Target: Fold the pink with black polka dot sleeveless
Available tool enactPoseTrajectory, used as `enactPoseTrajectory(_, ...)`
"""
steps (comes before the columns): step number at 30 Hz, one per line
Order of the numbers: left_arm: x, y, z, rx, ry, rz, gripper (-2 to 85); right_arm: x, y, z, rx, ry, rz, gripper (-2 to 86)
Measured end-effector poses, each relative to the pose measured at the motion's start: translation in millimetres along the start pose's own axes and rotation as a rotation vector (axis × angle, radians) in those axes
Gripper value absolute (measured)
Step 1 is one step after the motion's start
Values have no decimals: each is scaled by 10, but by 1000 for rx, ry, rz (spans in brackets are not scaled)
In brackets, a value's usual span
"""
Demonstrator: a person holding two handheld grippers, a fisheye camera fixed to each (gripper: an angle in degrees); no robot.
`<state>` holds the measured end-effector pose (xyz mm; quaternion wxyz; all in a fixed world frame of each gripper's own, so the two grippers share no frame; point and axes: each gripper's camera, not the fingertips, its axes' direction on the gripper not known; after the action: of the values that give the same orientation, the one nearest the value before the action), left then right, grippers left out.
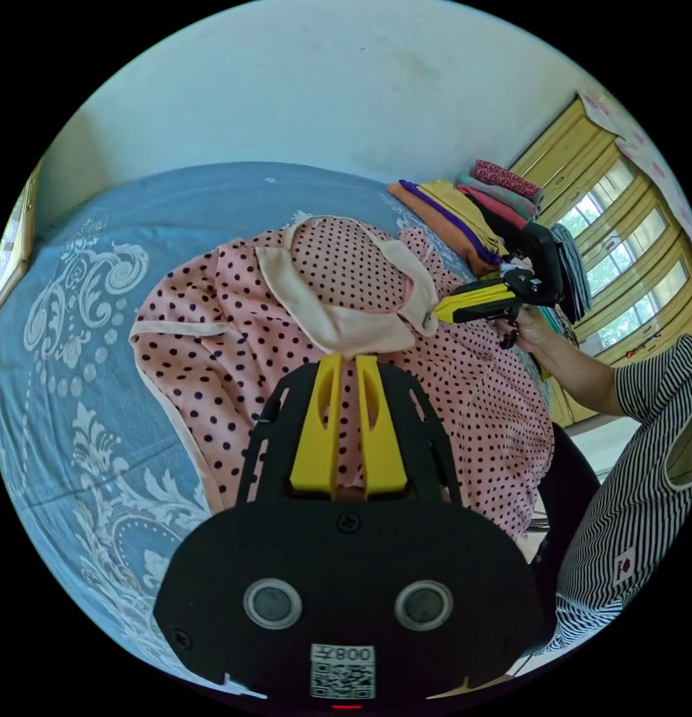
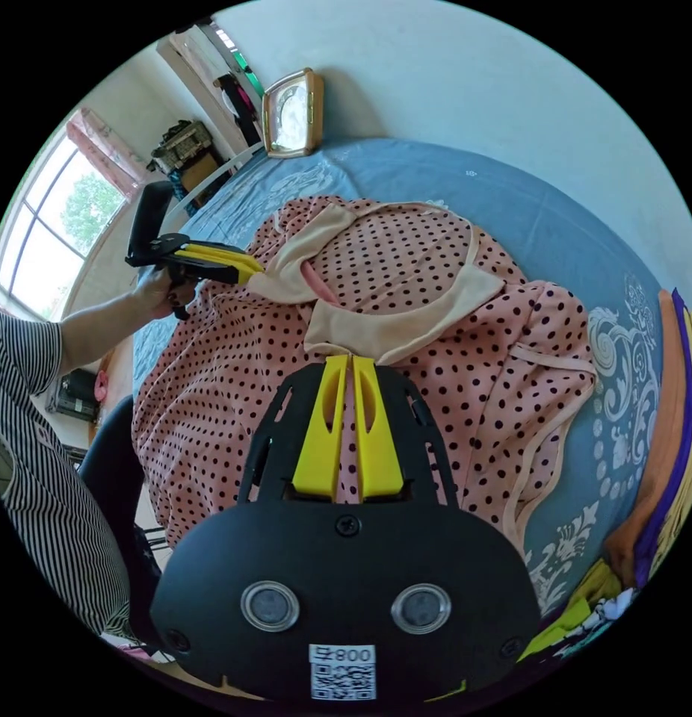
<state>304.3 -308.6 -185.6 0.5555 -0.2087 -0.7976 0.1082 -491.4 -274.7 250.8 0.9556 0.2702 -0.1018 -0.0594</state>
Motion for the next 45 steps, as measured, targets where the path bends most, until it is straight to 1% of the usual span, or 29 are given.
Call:
enactPoseTrajectory(5,-1,96,-225,52,-27,-1,66,9,71,-101,15,10,22,17)
enactPoseTrajectory(7,-74,109,-389,105,-57,-24,70,31,124,-170,21,34,38,23)
enactPoseTrajectory(9,-152,90,-493,127,-76,-38,73,117,209,-348,67,81,72,26)
enactPoseTrajectory(12,-280,5,-605,118,-157,-49,78,366,234,-603,138,198,137,48)
enactPoseTrajectory(15,-430,-100,-631,72,-207,-69,83,662,97,-731,169,225,173,61)
enactPoseTrajectory(19,-578,-186,-565,-12,-250,-99,83,886,-124,-582,114,254,176,73)
enactPoseTrajectory(21,-580,-201,-497,-63,-263,-84,75,969,-222,-336,28,275,176,74)
enactPoseTrajectory(22,-555,-191,-509,-58,-293,-83,66,988,-237,-265,1,279,177,73)
enactPoseTrajectory(24,-524,-182,-559,-59,-286,-76,43,1044,-235,-60,-73,300,189,58)
enactPoseTrajectory(28,-428,-132,-874,2,-317,-69,17,1021,-119,-232,-9,320,195,24)
enactPoseTrajectory(30,-421,-115,-1062,49,-313,-77,14,1040,5,-483,80,348,228,17)
enactPoseTrajectory(33,-513,-112,-1229,70,-299,-119,14,1198,113,-597,118,273,282,14)
enactPoseTrajectory(37,-742,-101,-1237,25,-252,-223,24,1394,201,-417,63,235,355,15)
enactPoseTrajectory(40,-791,-68,-1416,62,-227,-258,38,1524,355,-361,63,183,417,19)
enactPoseTrajectory(45,-681,-4,-1914,161,-224,-237,53,1481,763,-680,193,136,450,20)
